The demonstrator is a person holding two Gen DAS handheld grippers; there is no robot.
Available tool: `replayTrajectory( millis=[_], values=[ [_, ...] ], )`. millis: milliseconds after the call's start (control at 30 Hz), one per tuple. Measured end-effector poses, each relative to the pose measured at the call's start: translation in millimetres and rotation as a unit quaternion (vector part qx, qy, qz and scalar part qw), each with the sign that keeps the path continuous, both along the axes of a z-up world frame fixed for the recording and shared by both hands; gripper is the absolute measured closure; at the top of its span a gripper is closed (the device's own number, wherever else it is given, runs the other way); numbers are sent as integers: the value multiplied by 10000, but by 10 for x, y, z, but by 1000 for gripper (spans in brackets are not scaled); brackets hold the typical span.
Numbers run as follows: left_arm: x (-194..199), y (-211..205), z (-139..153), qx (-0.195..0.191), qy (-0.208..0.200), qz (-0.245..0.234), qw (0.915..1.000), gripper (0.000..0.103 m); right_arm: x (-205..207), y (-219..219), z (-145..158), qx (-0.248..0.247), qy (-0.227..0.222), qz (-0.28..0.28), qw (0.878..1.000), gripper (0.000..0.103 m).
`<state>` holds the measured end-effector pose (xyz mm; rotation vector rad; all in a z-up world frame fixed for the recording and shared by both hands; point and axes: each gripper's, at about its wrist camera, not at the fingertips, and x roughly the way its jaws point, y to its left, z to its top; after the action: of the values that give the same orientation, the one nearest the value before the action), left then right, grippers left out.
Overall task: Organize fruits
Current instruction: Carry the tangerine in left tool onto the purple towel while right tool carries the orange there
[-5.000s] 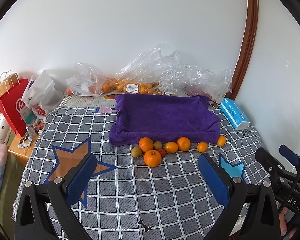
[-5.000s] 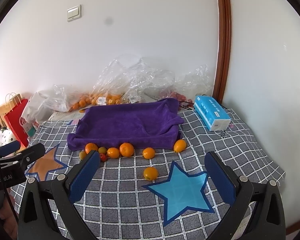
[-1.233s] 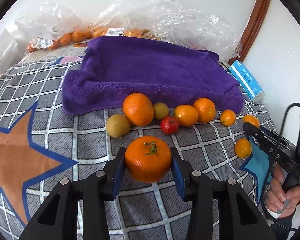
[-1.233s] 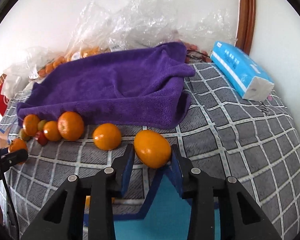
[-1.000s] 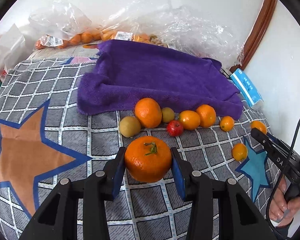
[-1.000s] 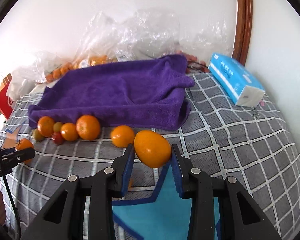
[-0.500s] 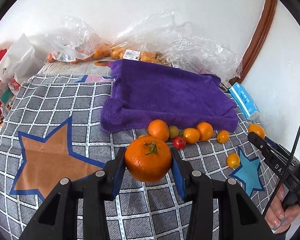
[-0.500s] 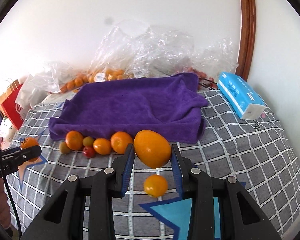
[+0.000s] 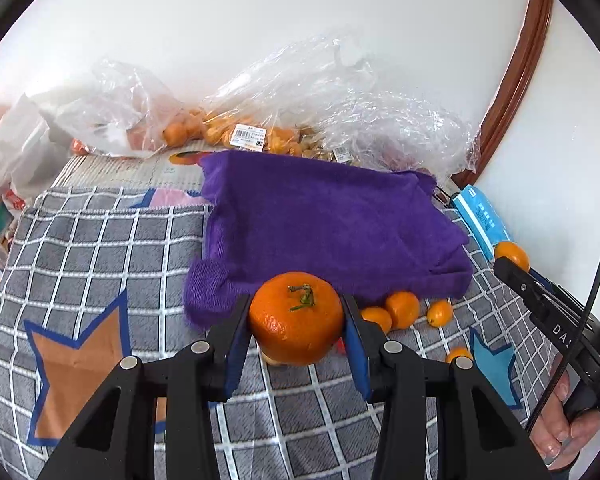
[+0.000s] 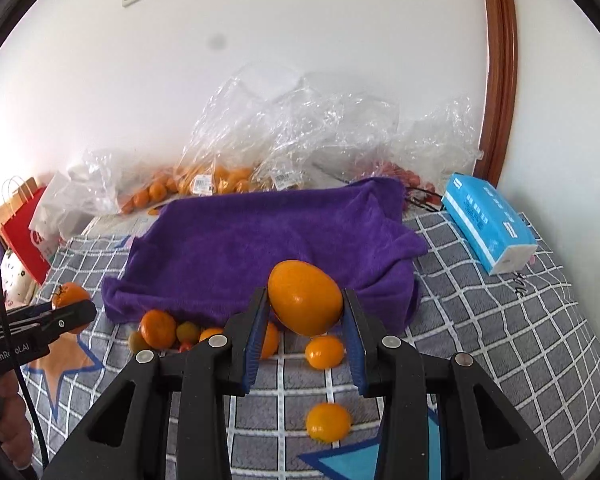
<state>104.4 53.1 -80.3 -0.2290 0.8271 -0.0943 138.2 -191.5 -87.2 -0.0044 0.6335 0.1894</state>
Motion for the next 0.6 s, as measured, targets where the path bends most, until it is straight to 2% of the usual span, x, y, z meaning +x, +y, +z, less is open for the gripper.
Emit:
replayTrajectory(
  millis=[167,600],
  values=[
    [213,17,72,66,-98,68,9999,62,219,2,30,60,-71,-40,9999,67],
    [810,77,126,-100,-263,180,9994,62,797,100,52,19,-95,11,10000,67]
  ],
)
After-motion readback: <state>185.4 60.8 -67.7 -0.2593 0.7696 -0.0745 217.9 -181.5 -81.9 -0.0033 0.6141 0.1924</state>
